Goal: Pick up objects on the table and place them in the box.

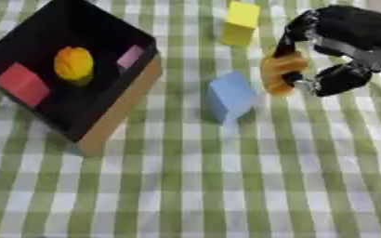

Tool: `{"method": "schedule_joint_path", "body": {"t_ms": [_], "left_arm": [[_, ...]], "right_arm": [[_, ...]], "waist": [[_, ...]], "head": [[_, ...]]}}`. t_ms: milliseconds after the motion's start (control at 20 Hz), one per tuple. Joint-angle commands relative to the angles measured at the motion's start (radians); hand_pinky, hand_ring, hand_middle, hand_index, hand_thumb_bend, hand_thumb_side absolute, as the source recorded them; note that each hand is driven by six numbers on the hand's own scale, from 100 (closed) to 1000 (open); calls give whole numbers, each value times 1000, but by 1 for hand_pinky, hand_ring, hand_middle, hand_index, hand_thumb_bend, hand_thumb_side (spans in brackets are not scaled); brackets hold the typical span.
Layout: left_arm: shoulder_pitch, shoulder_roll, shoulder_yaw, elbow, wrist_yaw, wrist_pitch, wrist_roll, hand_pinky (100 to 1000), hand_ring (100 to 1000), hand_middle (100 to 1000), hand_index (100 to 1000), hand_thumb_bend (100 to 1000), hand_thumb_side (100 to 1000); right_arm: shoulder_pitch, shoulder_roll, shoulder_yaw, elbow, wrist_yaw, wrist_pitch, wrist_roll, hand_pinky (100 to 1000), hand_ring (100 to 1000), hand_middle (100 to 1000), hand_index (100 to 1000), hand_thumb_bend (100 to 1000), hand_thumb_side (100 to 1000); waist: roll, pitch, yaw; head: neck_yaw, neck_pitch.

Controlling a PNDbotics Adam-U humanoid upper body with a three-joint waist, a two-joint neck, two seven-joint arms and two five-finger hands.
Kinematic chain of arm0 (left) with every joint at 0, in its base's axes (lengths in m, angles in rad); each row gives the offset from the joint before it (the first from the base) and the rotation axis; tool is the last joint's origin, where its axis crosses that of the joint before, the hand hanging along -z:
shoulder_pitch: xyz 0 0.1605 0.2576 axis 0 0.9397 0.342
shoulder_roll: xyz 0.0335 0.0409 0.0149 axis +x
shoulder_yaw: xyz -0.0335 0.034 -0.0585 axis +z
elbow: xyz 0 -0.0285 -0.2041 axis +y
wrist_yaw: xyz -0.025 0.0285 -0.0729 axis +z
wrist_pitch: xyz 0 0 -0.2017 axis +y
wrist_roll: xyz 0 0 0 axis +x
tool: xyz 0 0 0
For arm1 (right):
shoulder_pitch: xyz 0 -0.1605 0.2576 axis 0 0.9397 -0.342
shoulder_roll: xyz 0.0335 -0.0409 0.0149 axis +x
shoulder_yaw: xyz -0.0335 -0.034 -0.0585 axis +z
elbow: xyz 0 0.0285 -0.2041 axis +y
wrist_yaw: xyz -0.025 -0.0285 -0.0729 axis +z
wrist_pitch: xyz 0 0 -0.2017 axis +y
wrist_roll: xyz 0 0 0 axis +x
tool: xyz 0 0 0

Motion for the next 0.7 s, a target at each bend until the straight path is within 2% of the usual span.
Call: {"method": "schedule_joint_path", "body": {"t_ms": [50, 400, 700], "left_arm": [[-3, 32, 7, -15, -2, 0, 2, 792, 793, 761, 814, 380, 676], [-4, 39, 3, -15, -1, -1, -4, 793, 793, 762, 815, 380, 675], [-7, 41, 0, -15, 2, -2, -9, 793, 794, 762, 815, 382, 673]], "right_arm": [[-46, -39, -29, -37, -33, -2, 13, 770, 671, 375, 620, 113, 100], [-220, 7, 9, -39, -102, -15, 89, 765, 660, 374, 619, 101, 100], [-418, 152, 100, 58, -117, -22, 196, 766, 660, 376, 622, 100, 100]], "waist": [[-1, -30, 1], [-13, -41, 8], [-20, -48, 14]], "head": [[6, 5], [5, 12], [-1, 14]]}}
